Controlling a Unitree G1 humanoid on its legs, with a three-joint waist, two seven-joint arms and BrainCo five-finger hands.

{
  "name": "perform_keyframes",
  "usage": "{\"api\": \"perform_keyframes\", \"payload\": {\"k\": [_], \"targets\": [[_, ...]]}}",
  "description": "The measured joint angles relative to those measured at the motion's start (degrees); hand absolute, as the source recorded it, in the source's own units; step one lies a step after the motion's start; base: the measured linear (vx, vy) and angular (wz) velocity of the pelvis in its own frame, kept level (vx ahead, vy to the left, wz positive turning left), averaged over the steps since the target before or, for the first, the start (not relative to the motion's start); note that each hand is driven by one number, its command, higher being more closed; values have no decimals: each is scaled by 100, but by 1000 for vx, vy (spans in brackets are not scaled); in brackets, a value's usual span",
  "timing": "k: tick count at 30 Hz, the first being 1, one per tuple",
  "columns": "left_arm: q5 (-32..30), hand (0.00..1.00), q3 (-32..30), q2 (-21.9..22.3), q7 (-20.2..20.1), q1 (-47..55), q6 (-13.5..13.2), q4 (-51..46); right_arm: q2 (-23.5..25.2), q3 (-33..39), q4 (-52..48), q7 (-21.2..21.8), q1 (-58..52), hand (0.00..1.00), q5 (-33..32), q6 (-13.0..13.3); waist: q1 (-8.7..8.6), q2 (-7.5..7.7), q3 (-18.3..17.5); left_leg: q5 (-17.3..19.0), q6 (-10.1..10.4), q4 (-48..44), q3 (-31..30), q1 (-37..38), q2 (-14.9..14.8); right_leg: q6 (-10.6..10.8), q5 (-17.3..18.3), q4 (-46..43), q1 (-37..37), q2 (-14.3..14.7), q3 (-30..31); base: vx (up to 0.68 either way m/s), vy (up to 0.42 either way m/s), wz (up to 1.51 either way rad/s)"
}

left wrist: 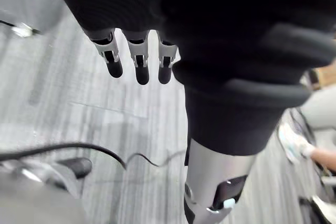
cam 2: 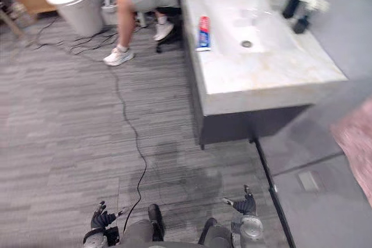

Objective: Organize washtable

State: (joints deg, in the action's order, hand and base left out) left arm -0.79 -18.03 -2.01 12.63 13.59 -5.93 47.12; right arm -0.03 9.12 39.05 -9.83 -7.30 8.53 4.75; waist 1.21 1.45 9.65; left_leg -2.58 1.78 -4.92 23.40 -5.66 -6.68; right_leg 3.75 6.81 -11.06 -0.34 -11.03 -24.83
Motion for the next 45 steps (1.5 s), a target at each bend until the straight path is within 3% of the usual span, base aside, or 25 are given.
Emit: {"api": "perform_keyframes", "payload": {"k": [6,9,11,12,13,14,15,19,21,22,24,25,26,27,28,29,30,31,34,37,39,41,42,44,45], "targets": [[0,0,-295,-72,19,113,63,389,61,-71,291,-5,168,0,53,-86,100,28,21,121,-89,210,-113,40,260,274,24,256,15,-111,184,-2,103,0],[2,0,-296,-5,14,124,69,424,59,-92,290,-2,151,0,70,-97,119,146,58,531,-209,-226,-220,-106,418,481,424,-74,-129,-258,564,36,122,9],[3,0,-284,-7,11,122,71,412,-3,-135,265,-1,152,0,74,-95,117,231,60,1014,-333,-1008,-345,-393,501,778,726,-483,-196,-453,713,143,151,16],[4,0,-236,-66,8,155,70,388,-94,-245,228,0,82,0,82,-92,95,237,63,1457,-380,-1455,-478,-559,529,743,890,-911,-224,-510,859,211,125,40],[4,0,-171,-129,0,113,71,389,-114,-345,244,21,69,0,90,-96,10,316,84,1650,-516,-1523,-668,-471,695,607,811,-1721,-538,-638,1215,213,139,39],[4,0,-152,-138,-2,71,69,378,-93,-369,244,25,105,0,95,-97,-8,286,117,1669,-551,-1499,-691,-411,673,519,835,-2148,-788,-616,1363,235,167,35],[6,0,-84,-178,-1,-21,72,317,-42,-474,236,28,174,0,98,-91,-49,195,186,1709,-604,-1438,-785,-297,569,315,1036,-2405,-1080,-365,1446,197,146,10],[4,0,182,-300,-14,-248,66,285,-94,-761,225,139,236,0,109,-72,-216,54,352,1883,-575,-1085,-1003,424,414,155,976,-1792,-1756,503,1371,341,89,24],[0,0,376,-383,-35,-387,36,281,-145,-764,215,145,131,0,110,-72,-362,226,370,1889,-416,-630,-1130,1077,605,69,220,-761,-2092,633,1232,548,27,57],[-2,0,421,-383,-47,-390,34,277,-159,-755,188,156,83,0,84,-63,-382,259,359,1923,-359,-525,-1177,1220,667,45,55,-597,-2162,636,1238,530,-19,65],[-36,0,454,-270,-141,-295,36,225,-196,-711,-142,188,-134,0,101,-65,-523,255,306,2178,73,-425,-1356,1750,678,-379,-288,-690,-2325,620,1173,576,-85,95],[-51,0,455,-267,-141,-237,38,165,-205,-713,-198,206,-214,0,109,-67,-588,276,282,2219,152,-577,-1459,1796,657,-600,-528,-839,-2282,613,1146,491,-111,105],[-108,0,457,-275,-141,-184,44,153,-200,-731,-256,231,-269,0,115,-68,-644,271,215,2261,235,-1133,-1522,1662,597,-855,-846,-1091,-2286,596,1094,665,-176,60],[-144,0,383,-126,-138,-146,71,87,-198,-745,-367,232,-240,0,120,-74,-593,58,152,2259,415,-2325,-1450,1216,204,-987,-600,-1282,-2178,762,925,830,-180,8],[-157,0,320,21,-139,-43,74,-16,-161,-759,-523,212,-230,0,122,-81,-528,-156,176,1785,615,-3707,-1312,721,-162,-1064,-359,-1229,-1942,1010,992,699,-144,-49],[-157,0,262,111,-151,-2,80,-63,-148,-781,-556,206,-192,0,122,-94,-480,-236,211,1300,584,-4316,-1264,493,-311,-1076,-262,-1200,-1786,1148,1112,675,-52,-106],[-158,0,213,206,-142,43,101,-117,-108,-795,-550,176,-142,0,120,-120,-377,-361,242,1263,490,-5307,-1210,153,-608,-1176,-129,-1110,-1458,1364,1373,613,-18,-124],[-157,0,214,190,-138,-2,105,-231,-24,-790,-519,83,-129,0,118,-162,-314,-332,266,1475,411,-5768,-1166,-112,-721,-1191,-1,-1015,-1104,1445,1634,725,-16,-114],[-158,0,219,140,-139,-18,24,-482,95,-778,-463,-45,-99,0,119,-226,-194,-137,294,1778,108,-5236,-1061,-649,-729,-1045,179,-556,-244,1382,2313,502,51,-99],[-156,0,224,161,-136,-48,17,-480,77,-671,-459,-144,-84,0,121,-279,-62,-137,271,1860,100,-3941,-1580,-1095,-533,-886,286,-317,112,1326,2912,385,210,-113],[-146,0,257,185,-122,-124,13,-442,58,-581,-419,-166,-112,0,129,-282,102,-106,261,1676,409,-2527,-2456,-1187,-278,-609,577,-410,171,1238,3604,365,383,-147],[-143,0,278,194,-112,-51,1,-368,72,-451,-360,-164,-199,0,148,-289,112,-184,182,1606,512,-2075,-2703,-1118,-370,-373,983,-704,165,1277,4019,378,482,-145],[-144,0,271,209,-123,-21,4,-355,67,-315,-306,-161,-281,0,189,-311,125,-150,89,1320,552,-2369,-2483,-1085,-390,-232,1274,-1047,68,1232,4268,375,505,-156],[-149,0,225,9,-115,4,28,-349,255,-307,-224,-126,-377,0,221,-339,112,174,-10,1521,410,-2506,-1886,-921,-336,-123,1256,-1527,-235,863,3895,306,428,-156],[-156,0,193,-96,-108,4,47,-347,323,-348,-172,-114,-385,0,220,-363,124,365,-55,1632,263,-2495,-1396,-678,-378,-37,1081,-1955,-558,598,3339,278,396,-209]]}}
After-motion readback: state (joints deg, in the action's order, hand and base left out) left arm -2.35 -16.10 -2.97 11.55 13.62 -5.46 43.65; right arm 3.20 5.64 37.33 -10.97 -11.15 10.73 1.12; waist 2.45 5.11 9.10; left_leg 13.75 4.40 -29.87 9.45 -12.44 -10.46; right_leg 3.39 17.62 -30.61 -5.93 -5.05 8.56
